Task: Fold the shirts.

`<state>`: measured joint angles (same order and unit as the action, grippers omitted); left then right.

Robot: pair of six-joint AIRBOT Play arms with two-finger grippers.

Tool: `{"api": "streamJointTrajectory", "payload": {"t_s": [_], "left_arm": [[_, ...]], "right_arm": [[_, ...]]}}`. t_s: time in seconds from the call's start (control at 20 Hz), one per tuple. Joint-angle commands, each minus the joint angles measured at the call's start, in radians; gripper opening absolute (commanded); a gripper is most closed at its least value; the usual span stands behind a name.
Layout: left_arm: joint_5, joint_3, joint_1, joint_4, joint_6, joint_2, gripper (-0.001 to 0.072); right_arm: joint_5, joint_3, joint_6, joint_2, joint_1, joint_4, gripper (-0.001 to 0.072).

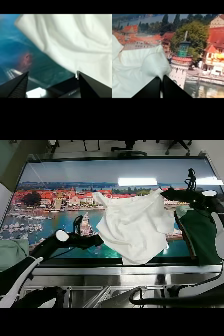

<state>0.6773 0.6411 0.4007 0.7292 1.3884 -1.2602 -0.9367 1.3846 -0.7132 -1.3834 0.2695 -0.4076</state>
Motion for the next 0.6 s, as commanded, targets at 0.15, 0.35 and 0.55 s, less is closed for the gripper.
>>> {"api": "streamJointTrajectory", "payload": {"t_s": [0.15,0.35,0.55], "left_arm": [[-0.216,0.182,0.129,-0.064,0.004,-0.259,0.053],[0.034,0.338,0.009,0.064,-0.027,-0.328,0.0013],[0.175,0.536,-0.234,0.255,-0.022,-0.25,0.0012]], "right_arm": [[-0.047,0.001,0.01,0.0,0.008,0.0,0.002],[-0.072,0.001,0.01,0.012,0.041,-0.001,0.0019],[-0.164,0.001,-0.092,0.109,0.119,-0.18,0.0019]]}}
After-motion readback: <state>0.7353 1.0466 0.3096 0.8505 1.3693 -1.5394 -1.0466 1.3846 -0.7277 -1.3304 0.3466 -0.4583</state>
